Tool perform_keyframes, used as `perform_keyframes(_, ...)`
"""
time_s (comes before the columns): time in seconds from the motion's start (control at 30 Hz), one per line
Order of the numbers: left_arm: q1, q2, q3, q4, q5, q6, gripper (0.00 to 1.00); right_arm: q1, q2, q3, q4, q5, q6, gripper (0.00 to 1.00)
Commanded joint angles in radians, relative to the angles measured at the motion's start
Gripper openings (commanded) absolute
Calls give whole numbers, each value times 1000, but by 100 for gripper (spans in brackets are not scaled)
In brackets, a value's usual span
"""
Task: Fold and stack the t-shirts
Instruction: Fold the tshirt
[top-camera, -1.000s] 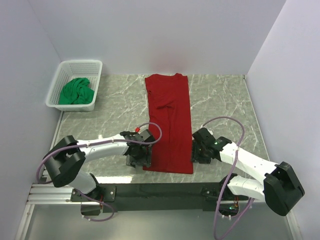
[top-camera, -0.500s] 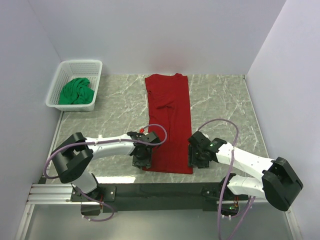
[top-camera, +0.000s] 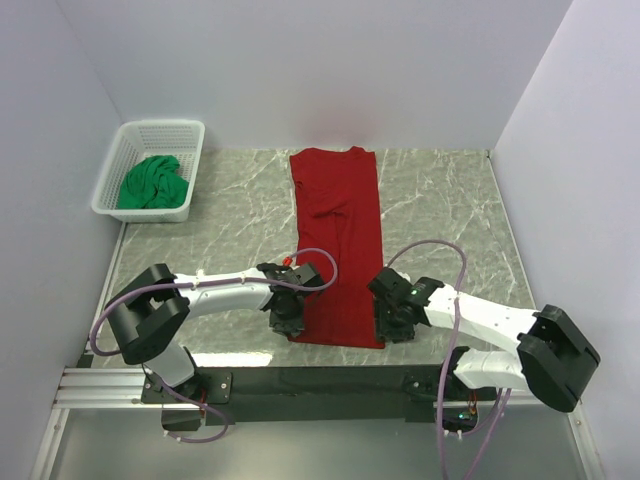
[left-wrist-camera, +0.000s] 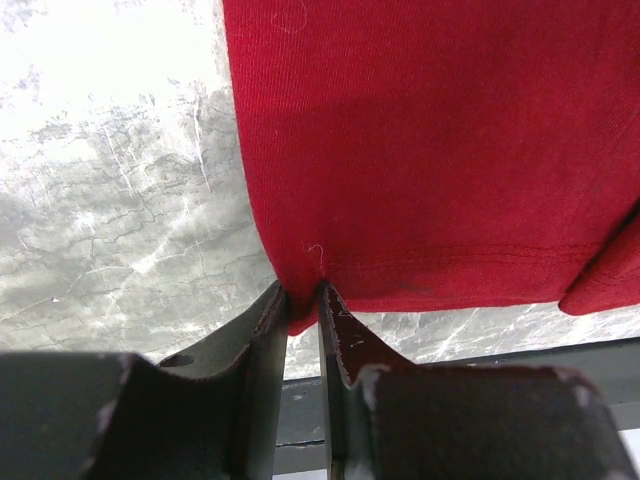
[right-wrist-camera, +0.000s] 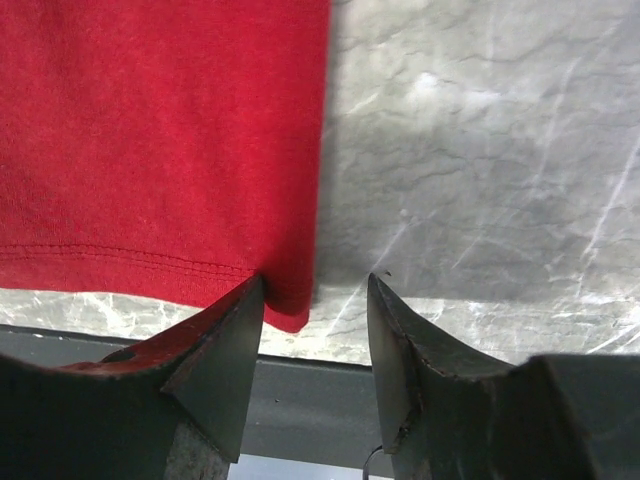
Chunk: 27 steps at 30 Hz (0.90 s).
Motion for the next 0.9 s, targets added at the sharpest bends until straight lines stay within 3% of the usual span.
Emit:
perform_keyframes(0.0,-8,22,8,14,-9,7,24,30,39,10,-6,-32,13,52)
perform_keyframes(0.13,-8,19,2,15,-4,7,24,48,79,7,-2,-45,12,46)
perform_keyframes(0.33,-8,7,-8,6,1,7,22,50,65,-1,-32,-23,24,25)
perform_keyframes(0.5,-8,-31,-34,-14,21,4,9,50,36,-1,-75,-19,13,0)
perform_keyframes(0.63,-15,-80,-66,-41,50,-10,1,50,-6,0,-115,-40,1,0)
perform_keyframes(0.87,-115,-192,-133,-126,139,-73,1,53,-92,-13,-216,-147,-39,0)
